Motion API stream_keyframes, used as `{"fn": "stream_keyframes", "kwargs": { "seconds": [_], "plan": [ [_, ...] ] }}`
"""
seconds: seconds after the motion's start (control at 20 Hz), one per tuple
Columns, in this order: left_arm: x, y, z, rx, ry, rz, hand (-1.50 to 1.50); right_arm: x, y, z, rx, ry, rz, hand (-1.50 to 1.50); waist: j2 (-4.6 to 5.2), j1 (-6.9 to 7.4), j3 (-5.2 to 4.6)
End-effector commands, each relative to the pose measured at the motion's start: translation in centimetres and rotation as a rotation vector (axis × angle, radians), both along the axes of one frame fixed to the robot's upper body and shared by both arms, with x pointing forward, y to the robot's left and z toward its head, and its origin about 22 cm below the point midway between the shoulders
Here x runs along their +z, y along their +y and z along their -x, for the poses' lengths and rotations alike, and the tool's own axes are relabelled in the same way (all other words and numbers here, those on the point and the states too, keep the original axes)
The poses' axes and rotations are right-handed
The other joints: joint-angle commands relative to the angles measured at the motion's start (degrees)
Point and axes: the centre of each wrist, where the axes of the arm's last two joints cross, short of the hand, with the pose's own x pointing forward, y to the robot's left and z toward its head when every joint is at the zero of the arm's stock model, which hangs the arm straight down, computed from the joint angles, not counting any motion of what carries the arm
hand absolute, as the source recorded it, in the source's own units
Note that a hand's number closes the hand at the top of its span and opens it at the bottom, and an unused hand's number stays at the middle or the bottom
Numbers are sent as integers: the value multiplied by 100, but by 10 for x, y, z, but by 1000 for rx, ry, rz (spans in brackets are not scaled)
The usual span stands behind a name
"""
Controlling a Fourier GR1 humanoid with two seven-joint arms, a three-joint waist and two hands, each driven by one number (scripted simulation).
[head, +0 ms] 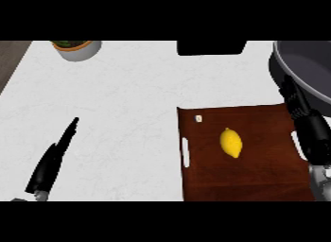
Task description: Pick the lemon from the tray and place it in the pot
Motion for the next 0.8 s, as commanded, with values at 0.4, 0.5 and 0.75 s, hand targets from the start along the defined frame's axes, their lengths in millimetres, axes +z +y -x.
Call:
{"fn": "stream_keyframes", "kwargs": {
  "seconds": [0.4, 0.5, 0.75],
  "plan": [
    [1, -49, -14, -83, 128, 334, 0, -19, 18, 3, -185, -219, 355, -150, 92, -67, -49],
    [4, -47, -13, -92, 129, 344, 0, -31, 48, 16, -199, -363, 212, -150, 92, 4, -17],
    [9, -30, -33, -106, 138, 345, 0, -29, 78, 61, -117, -454, 139, -150, 116, 59, -40]
  ]
}}
